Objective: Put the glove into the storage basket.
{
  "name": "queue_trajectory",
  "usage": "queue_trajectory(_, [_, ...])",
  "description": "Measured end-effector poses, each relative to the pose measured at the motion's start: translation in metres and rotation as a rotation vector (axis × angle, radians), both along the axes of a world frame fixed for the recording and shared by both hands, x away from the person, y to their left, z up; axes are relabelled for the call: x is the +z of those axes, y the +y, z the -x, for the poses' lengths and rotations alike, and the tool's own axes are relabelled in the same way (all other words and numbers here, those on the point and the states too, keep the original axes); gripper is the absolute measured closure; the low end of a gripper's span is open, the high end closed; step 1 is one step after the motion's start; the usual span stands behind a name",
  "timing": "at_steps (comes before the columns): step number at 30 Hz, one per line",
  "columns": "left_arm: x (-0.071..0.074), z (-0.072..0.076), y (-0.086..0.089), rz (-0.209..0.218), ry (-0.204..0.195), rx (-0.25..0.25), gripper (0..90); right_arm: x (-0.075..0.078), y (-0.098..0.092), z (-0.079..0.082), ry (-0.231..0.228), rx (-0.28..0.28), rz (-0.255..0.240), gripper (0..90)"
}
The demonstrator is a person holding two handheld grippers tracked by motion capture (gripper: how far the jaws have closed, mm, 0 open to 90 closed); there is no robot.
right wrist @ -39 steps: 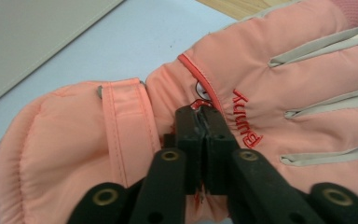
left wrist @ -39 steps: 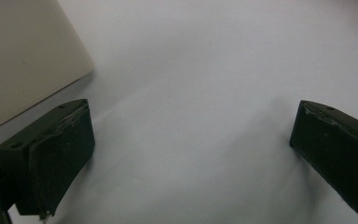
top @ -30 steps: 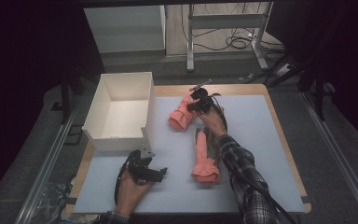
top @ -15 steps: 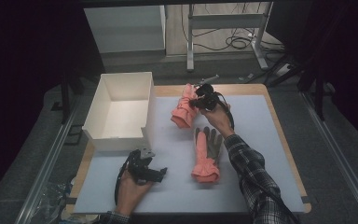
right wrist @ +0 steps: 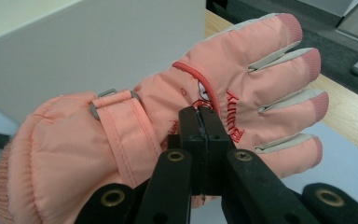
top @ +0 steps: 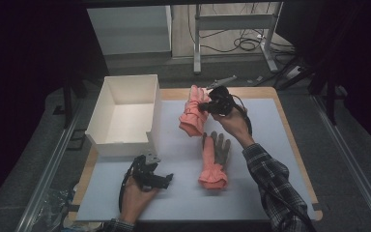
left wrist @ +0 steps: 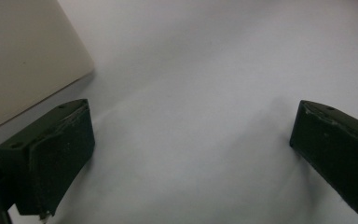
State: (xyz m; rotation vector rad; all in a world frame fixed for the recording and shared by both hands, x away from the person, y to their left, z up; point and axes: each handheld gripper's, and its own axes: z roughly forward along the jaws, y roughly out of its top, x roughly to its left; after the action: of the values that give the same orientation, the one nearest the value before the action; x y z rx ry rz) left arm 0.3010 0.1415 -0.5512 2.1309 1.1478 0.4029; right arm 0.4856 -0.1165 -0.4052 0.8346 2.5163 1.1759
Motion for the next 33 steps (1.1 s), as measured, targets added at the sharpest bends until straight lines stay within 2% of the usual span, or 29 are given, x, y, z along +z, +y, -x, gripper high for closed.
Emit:
queue_trajectory(2, [0.000,0.000,0.000,-0.001,0.000,0.000,0.0,0.003,-0.001,0.004,-0.002,0.006,-0.002,89.7])
queue_trajectory(3, [0.000,0.000,0.000,0.000,0.000,0.000,0.0,0.008,-0.005,0.013,-0.009,0.022,-0.004,89.7])
queue_trajectory(8, [0.000,0.000,0.000,-0.001,0.001,0.000,0.0,0.015,-0.014,0.029,-0.016,0.044,-0.007,89.7])
queue_trajectory(9, [0.000,0.000,0.000,-0.003,-0.001,-0.001,0.0,0.018,-0.019,0.037,-0.016,0.050,-0.006,89.7])
queue_trajectory(10, [0.000,0.000,0.000,-0.003,-0.001,-0.001,0.0,0.018,-0.019,0.037,-0.016,0.050,-0.006,89.7])
queue_trajectory(14, [0.000,0.000,0.000,0.001,-0.002,0.003,0.0,0.021,-0.036,0.058,-0.015,0.071,-0.010,89.7])
queue_trajectory(17, [0.000,0.000,0.000,0.001,-0.002,0.003,0.0,0.021,-0.042,0.066,-0.014,0.077,-0.010,89.7])
queue_trajectory(18, [0.000,0.000,0.000,0.000,-0.002,0.002,0.0,0.020,-0.050,0.075,-0.012,0.088,-0.014,89.7])
queue_trajectory(26, [0.000,0.000,0.000,0.001,-0.002,0.002,0.0,0.007,-0.072,0.107,0.007,0.121,-0.002,89.7])
queue_trajectory(33, [0.000,0.000,0.000,-0.002,-0.003,0.001,0.0,-0.022,-0.079,0.116,0.054,0.142,0.008,89.7])
